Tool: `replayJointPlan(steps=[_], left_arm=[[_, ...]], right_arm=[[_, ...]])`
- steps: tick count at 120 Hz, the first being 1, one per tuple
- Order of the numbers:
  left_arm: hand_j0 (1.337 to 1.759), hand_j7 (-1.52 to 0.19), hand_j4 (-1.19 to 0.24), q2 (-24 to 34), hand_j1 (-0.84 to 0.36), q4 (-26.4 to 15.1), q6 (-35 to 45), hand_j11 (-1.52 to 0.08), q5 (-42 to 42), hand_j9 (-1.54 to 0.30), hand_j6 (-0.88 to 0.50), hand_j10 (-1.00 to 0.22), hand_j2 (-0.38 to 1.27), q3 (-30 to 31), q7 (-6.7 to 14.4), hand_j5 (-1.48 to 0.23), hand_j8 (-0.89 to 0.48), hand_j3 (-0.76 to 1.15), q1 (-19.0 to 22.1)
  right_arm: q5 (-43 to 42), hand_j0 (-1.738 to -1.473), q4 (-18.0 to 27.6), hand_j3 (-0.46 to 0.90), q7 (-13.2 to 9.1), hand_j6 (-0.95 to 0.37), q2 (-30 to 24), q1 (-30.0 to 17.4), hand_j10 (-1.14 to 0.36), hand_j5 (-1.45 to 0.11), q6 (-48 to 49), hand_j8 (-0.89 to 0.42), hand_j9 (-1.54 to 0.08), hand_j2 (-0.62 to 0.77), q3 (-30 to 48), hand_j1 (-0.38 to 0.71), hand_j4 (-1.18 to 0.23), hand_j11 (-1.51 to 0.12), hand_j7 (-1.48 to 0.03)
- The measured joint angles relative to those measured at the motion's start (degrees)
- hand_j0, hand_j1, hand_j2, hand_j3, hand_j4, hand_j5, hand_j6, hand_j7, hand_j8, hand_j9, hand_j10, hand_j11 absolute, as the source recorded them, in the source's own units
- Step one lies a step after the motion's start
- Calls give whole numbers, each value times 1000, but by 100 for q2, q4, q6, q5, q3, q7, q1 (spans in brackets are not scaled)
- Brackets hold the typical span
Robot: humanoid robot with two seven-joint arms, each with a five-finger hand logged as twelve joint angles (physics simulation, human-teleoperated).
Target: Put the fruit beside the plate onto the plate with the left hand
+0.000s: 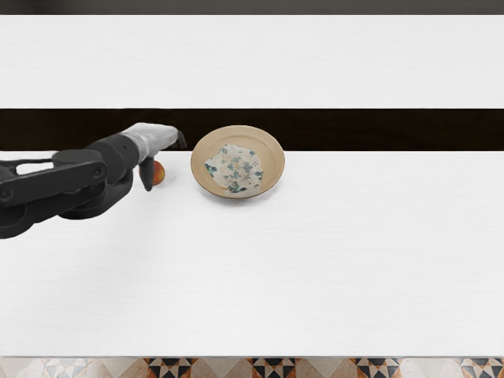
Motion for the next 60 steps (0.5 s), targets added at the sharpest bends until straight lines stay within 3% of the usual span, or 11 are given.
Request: replayJointPlan(steps=[60], left_arm=[[1658,-361,-281,-54,18,436,-37,-361,-298,-361,-282,-281,59,48,0,-362,-282,0,76]], right_arm=[[2,-1658,5,0,0,-15,0,8,-15,-20,0,-15,-20,-3,-2,-331,-15,-20,-20]])
